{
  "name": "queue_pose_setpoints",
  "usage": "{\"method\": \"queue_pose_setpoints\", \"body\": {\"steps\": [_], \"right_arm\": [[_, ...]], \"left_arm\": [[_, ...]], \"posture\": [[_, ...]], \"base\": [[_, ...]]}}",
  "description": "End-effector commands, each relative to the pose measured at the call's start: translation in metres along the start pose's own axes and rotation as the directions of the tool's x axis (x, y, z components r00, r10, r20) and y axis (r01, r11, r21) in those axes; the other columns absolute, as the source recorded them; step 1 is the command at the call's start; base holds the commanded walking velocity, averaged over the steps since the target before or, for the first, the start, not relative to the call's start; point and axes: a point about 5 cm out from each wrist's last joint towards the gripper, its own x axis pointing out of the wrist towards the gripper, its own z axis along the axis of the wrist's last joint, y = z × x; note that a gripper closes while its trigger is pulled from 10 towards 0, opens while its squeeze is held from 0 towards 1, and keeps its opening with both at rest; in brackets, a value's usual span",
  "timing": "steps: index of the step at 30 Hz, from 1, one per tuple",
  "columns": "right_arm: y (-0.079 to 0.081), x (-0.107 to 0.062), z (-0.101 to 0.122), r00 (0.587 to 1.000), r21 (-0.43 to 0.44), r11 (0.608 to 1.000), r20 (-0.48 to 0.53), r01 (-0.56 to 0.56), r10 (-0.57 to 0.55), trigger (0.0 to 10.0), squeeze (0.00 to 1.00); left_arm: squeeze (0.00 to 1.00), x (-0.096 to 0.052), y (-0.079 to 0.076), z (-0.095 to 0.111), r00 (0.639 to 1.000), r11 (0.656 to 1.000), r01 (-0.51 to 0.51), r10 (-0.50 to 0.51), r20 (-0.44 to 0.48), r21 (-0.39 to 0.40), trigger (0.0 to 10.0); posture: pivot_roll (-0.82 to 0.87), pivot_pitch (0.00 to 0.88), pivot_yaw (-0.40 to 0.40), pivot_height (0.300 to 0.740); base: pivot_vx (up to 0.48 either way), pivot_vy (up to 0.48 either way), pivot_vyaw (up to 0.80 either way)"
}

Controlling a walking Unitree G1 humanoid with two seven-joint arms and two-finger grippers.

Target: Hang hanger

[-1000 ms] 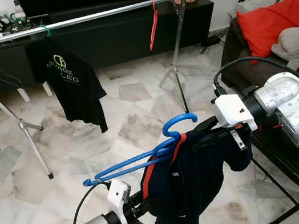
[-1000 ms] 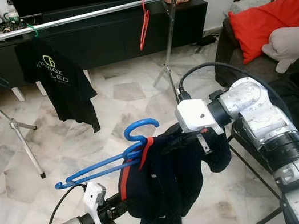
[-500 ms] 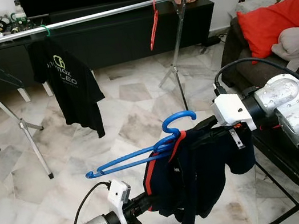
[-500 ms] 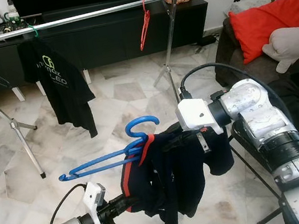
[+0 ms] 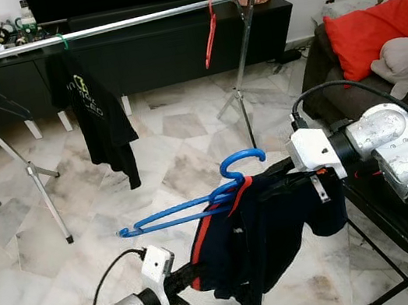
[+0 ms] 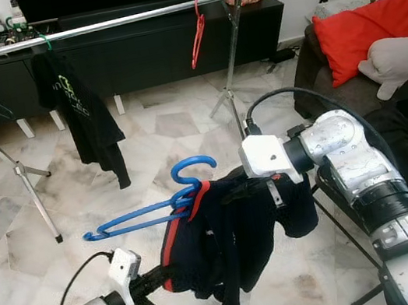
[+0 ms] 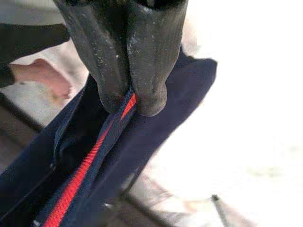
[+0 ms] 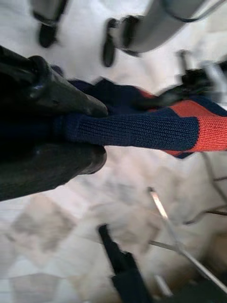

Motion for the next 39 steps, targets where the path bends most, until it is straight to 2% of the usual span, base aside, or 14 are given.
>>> {"method": "queue_pose_setpoints", "body": {"steps": [1, 4, 12, 15, 16, 17, 18, 21, 26, 31, 34, 39], "right_arm": [[-0.003, -0.011, 0.000, 0.999, -0.021, 0.999, -0.019, 0.041, -0.041, 0.0, 0.00], [0.006, -0.018, -0.010, 0.999, 0.030, 0.999, -0.035, 0.040, -0.039, 0.0, 0.00], [0.011, -0.029, -0.024, 0.996, 0.086, 0.994, -0.063, 0.069, -0.064, 0.0, 0.00], [0.018, -0.032, -0.028, 0.997, 0.119, 0.993, -0.068, 0.028, -0.020, 0.0, 0.00], [0.027, -0.035, -0.037, 0.993, 0.140, 0.990, -0.119, -0.003, 0.019, 0.0, 0.00], [0.027, -0.035, -0.037, 0.993, 0.140, 0.990, -0.119, -0.003, 0.019, 0.0, 0.00], [0.034, -0.037, -0.044, 0.983, 0.141, 0.989, -0.174, -0.030, 0.055, 0.0, 0.00], [0.038, -0.040, -0.048, 0.977, 0.154, 0.987, -0.202, -0.043, 0.074, 0.0, 0.00], [0.042, -0.042, -0.055, 0.956, 0.146, 0.988, -0.277, -0.058, 0.097, 0.0, 0.00], [0.046, -0.039, -0.066, 0.905, 0.106, 0.992, -0.412, -0.067, 0.105, 0.0, 0.00], [0.044, -0.037, -0.070, 0.881, 0.067, 0.997, -0.468, -0.043, 0.069, 0.0, 0.00], [0.045, -0.029, -0.073, 0.869, 0.030, 0.999, -0.494, -0.024, 0.036, 0.0, 0.00]], "left_arm": [[0.00, -0.006, -0.002, -0.014, 0.998, 1.000, -0.011, 0.010, -0.057, -0.011, 0.0], [0.00, -0.011, 0.000, -0.020, 0.996, 0.999, -0.044, 0.043, -0.081, -0.011, 0.0], [0.00, -0.015, -0.001, -0.027, 0.991, 0.998, -0.066, 0.066, -0.114, 0.006, 0.0], [0.00, -0.015, 0.000, -0.028, 0.990, 0.997, -0.075, 0.075, -0.117, 0.008, 0.0], [0.00, -0.016, 0.000, -0.028, 0.990, 0.997, -0.081, 0.081, -0.119, 0.009, 0.0], [0.00, -0.016, 0.000, -0.028, 0.990, 0.997, -0.081, 0.081, -0.119, 0.009, 0.0], [0.00, -0.016, 0.000, -0.028, 0.989, 0.997, -0.082, 0.083, -0.120, 0.010, 0.0], [0.00, -0.016, 0.000, -0.029, 0.989, 0.996, -0.084, 0.085, -0.125, 0.014, 0.0], [0.00, -0.016, 0.001, -0.029, 0.987, 0.996, -0.093, 0.095, -0.127, 0.017, 0.0], [0.00, -0.016, 0.002, -0.028, 0.987, 0.995, -0.101, 0.103, -0.127, 0.023, 0.0], [0.00, -0.017, 0.004, -0.026, 0.986, 0.994, -0.107, 0.109, -0.124, 0.027, 0.0], [0.00, -0.016, 0.008, -0.020, 0.989, 0.993, -0.110, 0.113, -0.099, 0.034, 0.0]], "posture": [[-0.09, 0.127, -0.073, 0.721], [-0.09, 0.133, -0.070, 0.721], [-0.09, 0.135, -0.069, 0.721], [-0.09, 0.136, -0.069, 0.721], [-0.09, 0.137, -0.071, 0.721], [-0.09, 0.137, -0.071, 0.721], [-0.09, 0.138, -0.069, 0.721], [-0.09, 0.138, -0.069, 0.721], [-0.09, 0.138, -0.071, 0.721], [-0.08, 0.137, -0.072, 0.721], [-0.08, 0.135, -0.071, 0.721], [-0.08, 0.133, -0.072, 0.721]], "base": [[0.000, 0.000, 0.00], [0.000, 0.000, 0.00], [0.000, 0.000, 0.00], [0.000, 0.000, 0.00], [0.000, 0.000, 0.00], [0.000, 0.000, 0.00], [0.000, 0.000, 0.00], [0.000, 0.000, 0.00], [0.000, 0.000, 0.00], [0.000, 0.000, 0.00], [0.000, 0.000, 0.00], [0.000, 0.000, 0.00]]}}
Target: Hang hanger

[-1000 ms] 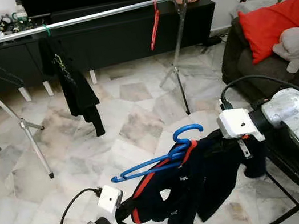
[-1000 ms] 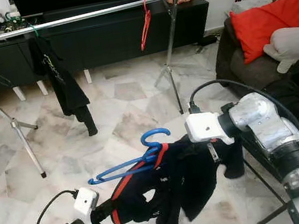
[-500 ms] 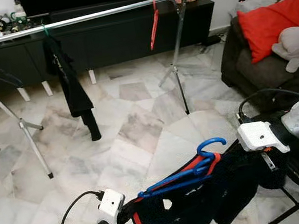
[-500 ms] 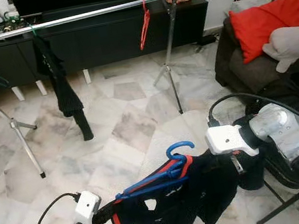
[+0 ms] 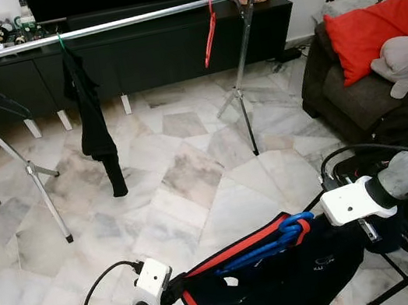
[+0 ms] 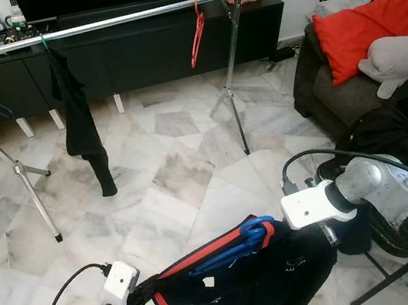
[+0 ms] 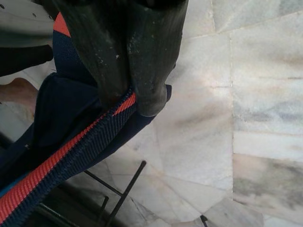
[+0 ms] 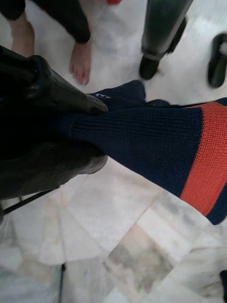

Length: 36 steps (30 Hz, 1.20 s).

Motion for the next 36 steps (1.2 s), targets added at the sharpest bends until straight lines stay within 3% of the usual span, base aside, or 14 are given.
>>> {"method": "queue_pose_setpoints", "body": {"steps": [1, 8, 9, 18, 19, 22, 29, 31, 36], "right_arm": [[-0.002, -0.011, -0.009, 0.998, -0.002, 0.999, -0.059, 0.032, -0.032, 0.0, 0.00], [0.012, 0.019, -0.009, 0.997, 0.041, 0.996, -0.036, 0.075, -0.073, 0.0, 0.00], [0.023, 0.031, -0.011, 0.998, 0.063, 0.997, -0.043, 0.053, -0.050, 0.0, 0.00], [0.039, 0.055, -0.013, 0.995, 0.132, 0.986, -0.030, 0.100, -0.096, 0.0, 0.00], [0.043, 0.061, -0.015, 0.991, 0.135, 0.983, -0.061, 0.127, -0.119, 0.0, 0.00], [0.043, 0.065, -0.017, 0.984, 0.130, 0.978, -0.095, 0.164, -0.152, 0.0, 0.00], [0.030, 0.067, -0.014, 0.951, 0.138, 0.944, -0.127, 0.298, -0.282, 0.0, 0.00], [0.027, 0.073, -0.011, 0.935, 0.148, 0.927, -0.142, 0.346, -0.326, 0.0, 0.00], [0.026, 0.079, -0.009, 0.921, 0.153, 0.913, -0.166, 0.378, -0.354, 0.0, 0.00]], "left_arm": [[0.00, -0.010, 0.012, -0.006, 0.998, 0.998, -0.053, 0.052, -0.025, -0.020, 0.0], [0.00, -0.006, 0.018, 0.015, 0.998, 1.000, -0.007, 0.008, 0.054, -0.024, 0.0], [0.00, -0.004, 0.017, 0.020, 0.997, 1.000, 0.018, -0.017, 0.069, -0.012, 0.0], [0.00, -0.002, 0.014, 0.038, 0.983, 0.991, 0.129, -0.126, 0.137, -0.014, 0.0], [0.00, -0.001, 0.010, 0.045, 0.969, 0.980, 0.199, -0.197, 0.147, -0.001, 0.0], [0.00, -0.003, 0.006, 0.050, 0.952, 0.963, 0.268, -0.267, 0.146, 0.016, 0.0], [0.00, -0.008, 0.002, 0.051, 0.929, 0.933, 0.358, -0.358, 0.096, 0.021, 0.0], [0.00, -0.014, -0.007, 0.055, 0.889, 0.893, 0.450, -0.448, 0.094, -0.003, 0.0], [0.00, -0.019, -0.015, 0.059, 0.843, 0.846, 0.532, -0.528, 0.098, -0.019, 0.0]], "posture": [[-0.08, 0.133, -0.072, 0.721], [-0.08, 0.126, -0.070, 0.721], [-0.07, 0.126, -0.069, 0.721], [-0.07, 0.120, -0.066, 0.721], [-0.07, 0.119, -0.065, 0.721], [-0.07, 0.119, -0.065, 0.721], [-0.07, 0.120, -0.060, 0.721], [-0.07, 0.120, -0.059, 0.721], [-0.06, 0.125, -0.058, 0.721]], "base": [[0.000, 0.000, 0.00], [0.000, 0.000, 0.00], [0.000, 0.000, 0.00], [0.000, 0.000, 0.00], [0.000, 0.000, 0.00], [0.000, 0.000, 0.00], [0.000, 0.000, 0.00], [0.000, 0.000, 0.00], [0.000, 0.000, 0.00]]}}
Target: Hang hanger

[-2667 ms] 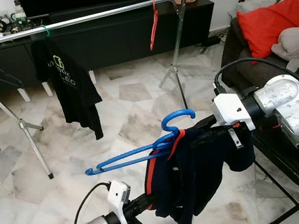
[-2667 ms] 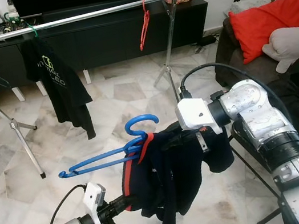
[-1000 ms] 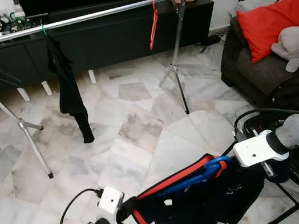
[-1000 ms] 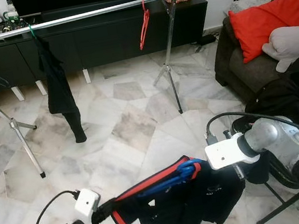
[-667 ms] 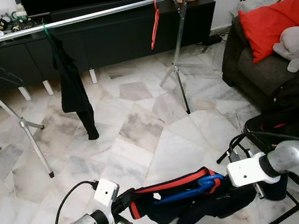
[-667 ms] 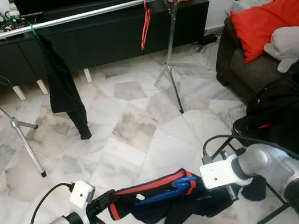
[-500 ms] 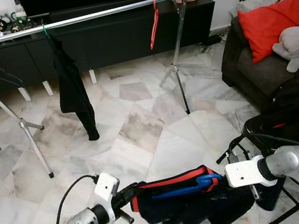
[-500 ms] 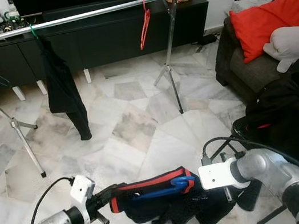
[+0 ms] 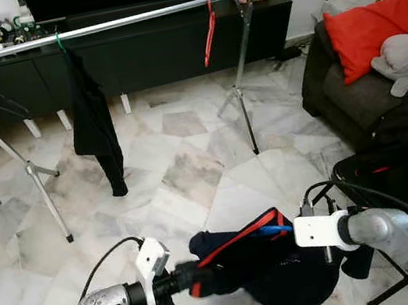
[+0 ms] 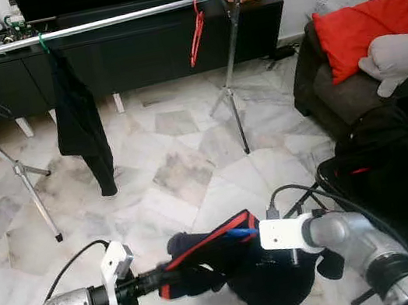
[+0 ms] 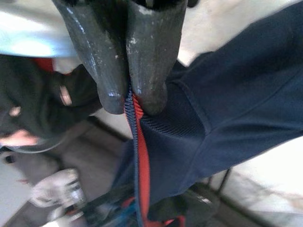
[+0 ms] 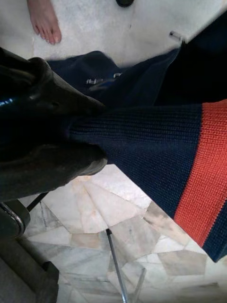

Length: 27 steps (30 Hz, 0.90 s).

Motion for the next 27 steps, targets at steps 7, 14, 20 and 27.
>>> {"method": "queue_pose_setpoints", "body": {"steps": [7, 14, 20, 27], "right_arm": [[0.006, 0.010, 0.012, 0.999, 0.079, 0.997, 0.034, -0.025, 0.022, 0.0, 0.00], [0.021, 0.019, 0.027, 0.986, 0.129, 0.982, 0.110, -0.137, 0.123, 0.0, 0.00], [0.036, 0.019, 0.025, 0.958, 0.149, 0.949, 0.126, -0.276, 0.259, 0.0, 0.00], [0.022, 0.025, 0.026, 0.992, 0.274, 0.956, 0.096, -0.107, 0.084, 0.0, 0.00]], "left_arm": [[0.00, 0.006, -0.015, 0.024, 0.992, 0.993, 0.112, -0.113, 0.053, 0.023, 0.0], [0.00, 0.013, -0.019, 0.035, 0.991, 0.992, 0.117, -0.119, 0.066, 0.036, 0.0], [0.00, 0.013, -0.018, 0.036, 0.995, 0.997, 0.067, -0.070, 0.068, 0.043, 0.0], [0.00, 0.010, -0.027, 0.040, 0.986, 0.989, 0.148, -0.149, 0.069, 0.027, 10.0]], "posture": [[-0.06, 0.125, -0.060, 0.721], [-0.05, 0.125, -0.057, 0.721], [-0.05, 0.124, -0.060, 0.721], [-0.04, 0.126, -0.060, 0.721]], "base": [[0.000, 0.000, 0.00], [0.000, 0.000, 0.00], [0.000, 0.000, 0.00], [0.000, 0.000, 0.00]]}}
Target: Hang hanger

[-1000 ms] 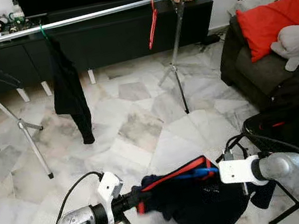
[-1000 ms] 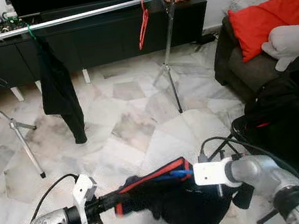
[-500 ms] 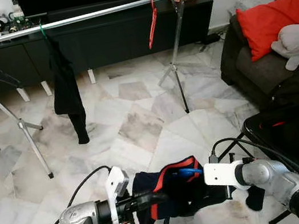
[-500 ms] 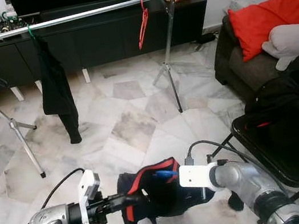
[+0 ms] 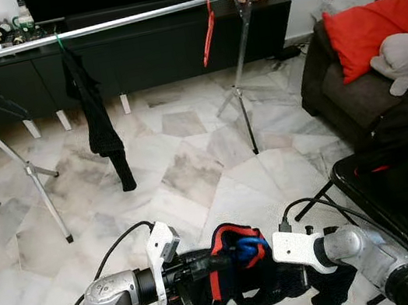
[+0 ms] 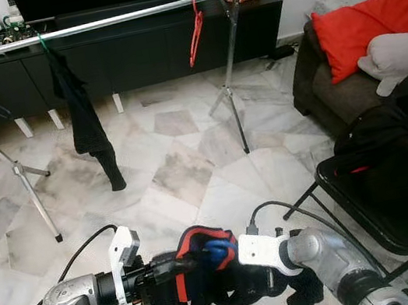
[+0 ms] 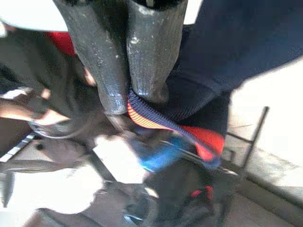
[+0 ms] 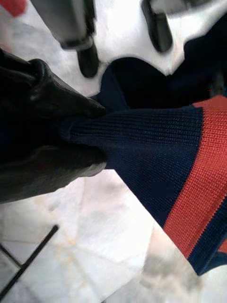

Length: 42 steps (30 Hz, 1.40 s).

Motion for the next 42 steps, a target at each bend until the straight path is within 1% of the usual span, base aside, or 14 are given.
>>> {"method": "queue_pose_setpoints", "body": {"steps": [1, 2, 3, 4, 5, 15, 17, 21, 22, 26, 27, 29, 36, 42], "right_arm": [[-0.010, -0.003, 0.002, 0.998, 0.045, 0.997, 0.015, 0.064, -0.065, 0.0, 0.00], [-0.012, -0.002, 0.007, 0.995, 0.084, 0.993, 0.050, 0.086, -0.090, 0.0, 0.00], [-0.012, -0.002, 0.007, 0.995, 0.084, 0.993, 0.050, 0.086, -0.090, 0.0, 0.00], [-0.013, -0.002, 0.011, 0.991, 0.126, 0.988, 0.082, 0.092, -0.102, 0.0, 0.00], [-0.013, -0.001, 0.014, 0.990, 0.139, 0.987, 0.097, 0.084, -0.098, 0.0, 0.00], [-0.007, 0.004, 0.026, 0.979, 0.177, 0.984, 0.199, 0.003, -0.039, 0.0, 0.00], [-0.006, 0.001, 0.024, 0.979, 0.137, 0.990, 0.203, -0.024, -0.005, 0.0, 0.00], [-0.008, -0.002, 0.017, 0.987, 0.093, 0.996, 0.160, -0.014, -0.001, 0.0, 0.00], [-0.007, -0.007, 0.009, 0.990, -0.005, 0.999, 0.132, -0.042, 0.042, 0.0, 0.00], [-0.002, -0.015, 0.005, 0.975, -0.082, 0.986, 0.155, -0.148, 0.159, 0.0, 0.00], [-0.002, -0.015, 0.005, 0.975, -0.082, 0.986, 0.155, -0.148, 0.159, 0.0, 0.00], [-0.001, -0.021, 0.001, 0.965, -0.139, 0.971, 0.149, -0.196, 0.216, 0.0, 0.00], [-0.004, -0.031, 0.003, 0.933, -0.179, 0.948, 0.205, -0.262, 0.296, 0.0, 0.00], [-0.008, -0.035, 0.014, 0.907, -0.189, 0.942, 0.273, -0.277, 0.322, 0.0, 0.00]], "left_arm": [[0.00, 0.000, -0.007, 0.003, 0.998, 0.998, 0.061, -0.061, 0.002, 0.002, 10.0], [0.26, -0.001, -0.011, 0.004, 0.996, 0.996, 0.087, -0.087, 0.000, -0.009, 10.0], [0.26, -0.001, -0.011, 0.004, 0.996, 0.996, 0.087, -0.087, 0.000, -0.009, 10.0], [0.78, -0.001, -0.012, 0.005, 0.996, 0.995, 0.094, -0.094, 0.002, -0.017, 10.0], [1.00, -0.001, -0.013, 0.005, 0.995, 0.995, 0.101, -0.101, 0.003, -0.021, 10.0], [1.00, 0.002, -0.017, 0.008, 0.993, 0.994, 0.112, -0.112, -0.026, -0.009, 10.0], [1.00, 0.000, -0.011, 0.008, 0.997, 0.998, 0.061, -0.059, -0.058, 0.030, 10.0], [1.00, -0.005, -0.009, 0.008, 0.997, 0.998, 0.051, -0.049, -0.065, 0.034, 10.0], [1.00, -0.012, -0.010, 0.008, 0.994, 0.997, 0.058, -0.053, -0.098, 0.047, 10.0], [1.00, -0.019, -0.007, 0.000, 0.981, 0.996, 0.054, -0.039, -0.191, 0.076, 10.0], [1.00, -0.019, -0.007, 0.000, 0.981, 0.996, 0.054, -0.039, -0.191, 0.076, 10.0], [1.00, -0.024, -0.003, -0.008, 0.969, 0.995, 0.034, -0.008, -0.249, 0.097, 10.0], [1.00, -0.024, -0.003, -0.014, 0.961, 0.994, 0.061, -0.033, -0.274, 0.095, 10.0], [1.00, -0.019, 0.003, -0.015, 0.957, 0.989, 0.045, -0.002, -0.289, 0.142, 10.0]], "posture": [[-0.04, 0.126, -0.060, 0.721], [-0.04, 0.126, -0.060, 0.721], [-0.04, 0.126, -0.060, 0.721], [-0.03, 0.127, -0.061, 0.721], [-0.03, 0.127, -0.061, 0.721], [-0.03, 0.129, -0.061, 0.721], [-0.03, 0.128, -0.062, 0.721], [-0.03, 0.128, -0.062, 0.721], [-0.03, 0.128, -0.062, 0.721], [-0.02, 0.126, -0.068, 0.721], [-0.02, 0.126, -0.068, 0.721], [-0.02, 0.122, -0.071, 0.721], [-0.02, 0.119, -0.074, 0.721], [-0.03, 0.117, -0.072, 0.721]], "base": [[0.000, 0.000, 0.00], [0.000, 0.000, 0.00], [0.000, 0.000, 0.00], [0.000, 0.000, 0.00], [0.000, 0.000, 0.00], [0.000, 0.000, 0.00], [0.000, 0.000, 0.00], [0.000, 0.000, 0.00], [0.000, 0.000, 0.00], [0.000, 0.000, 0.00], [0.000, 0.000, 0.00], [0.000, 0.000, 0.00], [0.000, 0.000, 0.00], [0.000, 0.000, 0.00]]}}
